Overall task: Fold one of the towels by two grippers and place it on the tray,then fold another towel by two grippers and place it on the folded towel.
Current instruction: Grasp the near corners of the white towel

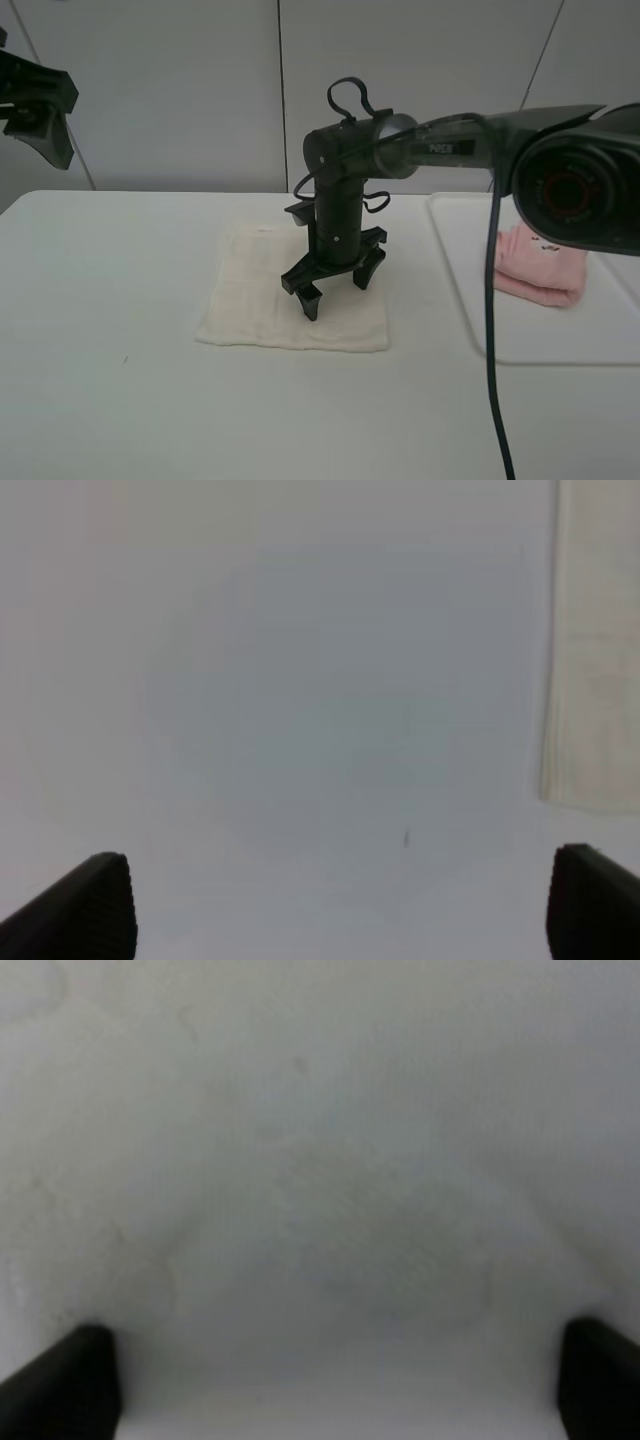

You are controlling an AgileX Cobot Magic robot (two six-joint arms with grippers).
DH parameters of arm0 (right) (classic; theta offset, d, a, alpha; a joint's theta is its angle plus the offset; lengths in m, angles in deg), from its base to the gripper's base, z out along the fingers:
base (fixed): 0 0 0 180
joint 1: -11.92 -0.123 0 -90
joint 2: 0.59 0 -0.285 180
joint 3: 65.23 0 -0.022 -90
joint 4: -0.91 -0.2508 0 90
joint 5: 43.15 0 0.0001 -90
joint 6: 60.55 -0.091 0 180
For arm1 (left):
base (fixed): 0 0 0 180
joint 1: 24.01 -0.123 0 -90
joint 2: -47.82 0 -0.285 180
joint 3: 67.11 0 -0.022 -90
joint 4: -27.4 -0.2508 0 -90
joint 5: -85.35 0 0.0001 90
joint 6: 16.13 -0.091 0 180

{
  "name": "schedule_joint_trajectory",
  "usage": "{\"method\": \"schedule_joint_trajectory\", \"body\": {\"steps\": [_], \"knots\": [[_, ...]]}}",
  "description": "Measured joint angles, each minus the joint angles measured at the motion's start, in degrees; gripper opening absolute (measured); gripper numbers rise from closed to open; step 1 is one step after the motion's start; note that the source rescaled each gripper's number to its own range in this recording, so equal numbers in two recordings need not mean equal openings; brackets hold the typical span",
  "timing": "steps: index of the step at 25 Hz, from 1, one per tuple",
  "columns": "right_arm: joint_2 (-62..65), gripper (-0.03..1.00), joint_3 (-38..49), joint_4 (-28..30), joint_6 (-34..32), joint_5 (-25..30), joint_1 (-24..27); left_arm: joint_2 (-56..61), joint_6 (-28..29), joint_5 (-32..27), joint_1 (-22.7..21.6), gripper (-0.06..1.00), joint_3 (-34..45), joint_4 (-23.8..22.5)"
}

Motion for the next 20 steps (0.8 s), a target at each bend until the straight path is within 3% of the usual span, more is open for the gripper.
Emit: {"method": "schedule_joint_trajectory", "body": {"steps": [8,13,20], "knots": [[2.2,0.92,1.2,0.8,-0.4,0.9,0.5,0.0,0.4,0.0,0.0,1.0,0.0,3.2],[7.5,0.92,1.4,4.4,-0.4,1.3,0.7,0.0,0.4,0.0,0.0,1.0,0.0,5.6],[13.8,0.92,1.4,7.6,0.9,1.4,0.7,-1.3,-0.8,0.5,0.0,1.0,0.0,5.9]]}}
